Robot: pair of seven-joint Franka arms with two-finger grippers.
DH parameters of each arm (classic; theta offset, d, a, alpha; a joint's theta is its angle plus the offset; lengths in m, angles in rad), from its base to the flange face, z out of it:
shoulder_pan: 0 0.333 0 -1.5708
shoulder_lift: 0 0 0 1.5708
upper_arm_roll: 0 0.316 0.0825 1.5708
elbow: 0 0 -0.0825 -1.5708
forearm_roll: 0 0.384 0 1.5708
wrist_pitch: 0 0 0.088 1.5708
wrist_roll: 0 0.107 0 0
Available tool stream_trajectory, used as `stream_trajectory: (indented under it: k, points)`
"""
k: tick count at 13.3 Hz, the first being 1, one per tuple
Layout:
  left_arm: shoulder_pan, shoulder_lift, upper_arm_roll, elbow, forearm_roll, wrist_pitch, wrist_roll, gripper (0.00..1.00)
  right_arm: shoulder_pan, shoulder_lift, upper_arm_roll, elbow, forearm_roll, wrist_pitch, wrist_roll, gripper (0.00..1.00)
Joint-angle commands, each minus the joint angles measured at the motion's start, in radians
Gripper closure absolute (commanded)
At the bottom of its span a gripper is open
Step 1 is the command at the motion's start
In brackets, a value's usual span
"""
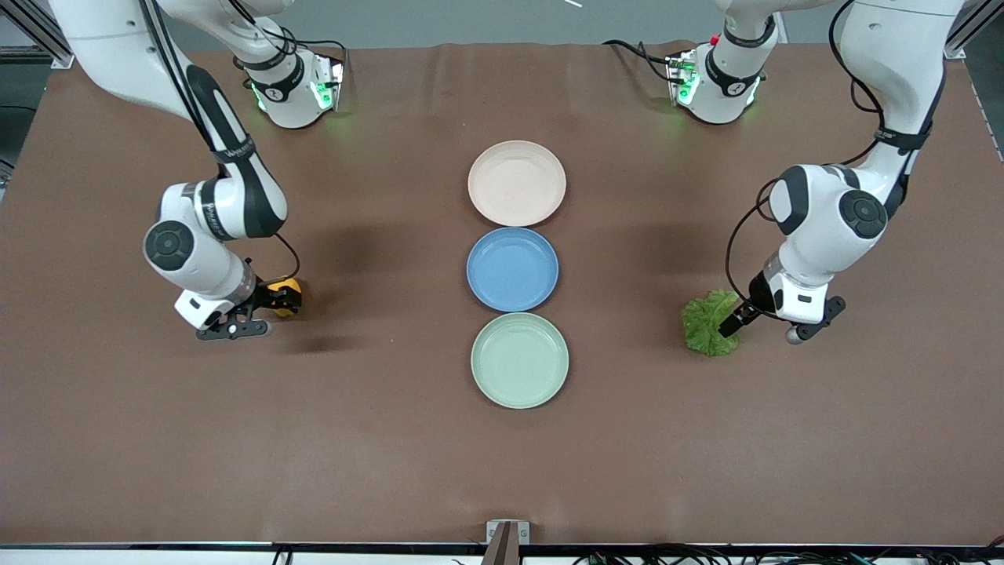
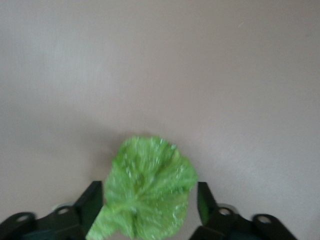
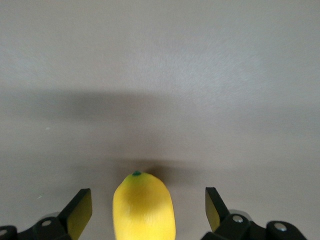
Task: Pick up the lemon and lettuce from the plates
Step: 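Lower the lettuce with the left gripper while the right gripper lowers the lemon, then open the right gripper to release the lemon while the left gripper rises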
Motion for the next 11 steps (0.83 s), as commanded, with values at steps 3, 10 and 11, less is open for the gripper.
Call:
stream_trajectory:
  k: [3,10,11]
  points:
    - [0.053,-0.069,-0.002,0.119,0.079,-0.332,0.35,0.01,-0.064,-0.056,0.014,0.375,0.034,-0.544,-0.018,0.0]
    - [0.139,-0.315,-0.014,0.267,0.062,-0.777,0.506,0.0,-0.095,-0.056,0.019,0.607,0.017,-0.801,-0.015,0.0]
    - [0.139,-0.327,-0.014,0.329,0.062,-0.863,0.507,0.0,-0.092,-0.051,0.019,0.656,0.014,-0.839,-0.011,0.0]
